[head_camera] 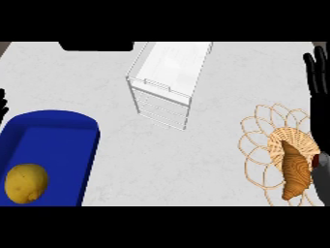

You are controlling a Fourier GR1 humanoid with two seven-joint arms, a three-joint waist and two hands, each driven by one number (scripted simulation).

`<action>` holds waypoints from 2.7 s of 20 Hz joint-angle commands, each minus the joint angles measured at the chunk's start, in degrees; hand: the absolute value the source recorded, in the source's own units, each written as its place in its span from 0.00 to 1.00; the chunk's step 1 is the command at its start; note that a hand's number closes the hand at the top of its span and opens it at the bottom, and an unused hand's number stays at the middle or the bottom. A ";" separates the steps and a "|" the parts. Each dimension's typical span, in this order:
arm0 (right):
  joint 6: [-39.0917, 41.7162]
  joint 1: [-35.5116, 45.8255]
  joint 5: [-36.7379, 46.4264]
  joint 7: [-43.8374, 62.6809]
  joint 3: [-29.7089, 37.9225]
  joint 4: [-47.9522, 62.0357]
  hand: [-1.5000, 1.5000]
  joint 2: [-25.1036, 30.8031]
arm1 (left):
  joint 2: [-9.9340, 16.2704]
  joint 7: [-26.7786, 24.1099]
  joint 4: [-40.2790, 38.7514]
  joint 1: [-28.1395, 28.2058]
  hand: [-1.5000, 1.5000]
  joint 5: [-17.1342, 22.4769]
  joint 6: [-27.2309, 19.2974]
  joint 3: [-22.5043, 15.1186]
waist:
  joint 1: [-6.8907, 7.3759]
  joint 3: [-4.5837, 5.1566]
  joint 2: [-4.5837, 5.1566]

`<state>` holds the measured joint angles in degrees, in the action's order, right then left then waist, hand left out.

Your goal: Pick the croissant from the placemat and place it in the tiered shelf

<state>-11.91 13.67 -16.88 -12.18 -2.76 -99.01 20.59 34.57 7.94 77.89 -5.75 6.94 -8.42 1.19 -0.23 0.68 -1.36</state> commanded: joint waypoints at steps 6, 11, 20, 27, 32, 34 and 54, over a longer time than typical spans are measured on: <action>12.86 -2.65 3.09 14.76 -6.49 6.38 1.00 12.99 | -12.26 -3.11 10.38 -4.19 0.50 2.78 -6.92 -1.24 | 0.10 -0.52 1.28; 9.76 -6.31 -3.57 17.05 3.52 6.60 0.00 10.44 | -14.62 -1.12 16.78 1.05 0.50 3.89 -5.88 -2.89 | 0.14 -0.68 1.15; 31.55 -8.58 -3.69 25.09 3.21 -3.79 0.00 32.49 | -16.26 -0.70 17.49 2.55 0.50 1.07 -8.50 -4.14 | -0.62 -0.47 0.87; 33.72 -5.23 8.69 38.48 -3.44 -16.15 0.00 42.83 | -16.94 1.73 18.46 0.86 0.50 0.65 -8.57 -5.41 | 0.17 -0.43 1.09; 34.13 -1.48 16.37 52.62 -12.10 -22.31 0.00 43.27 | -16.70 -0.07 16.68 -0.07 0.50 1.80 -6.46 -4.34 | 1.33 -0.48 1.50; 34.49 -0.89 19.17 58.09 -16.09 -22.65 0.00 41.54 | -17.45 -0.87 17.27 1.23 0.50 0.85 -6.60 -5.43 | 1.57 -0.54 1.51; 39.36 -1.73 46.09 62.20 -26.86 -10.64 0.00 27.12 | -18.10 0.82 20.91 4.19 0.50 -0.74 -4.69 -1.93 | 0.46 -0.68 1.30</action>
<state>26.75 13.92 25.76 51.33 -31.12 -111.95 50.11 15.37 7.48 95.32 -4.24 5.74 -14.48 -2.41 0.23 0.02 -0.01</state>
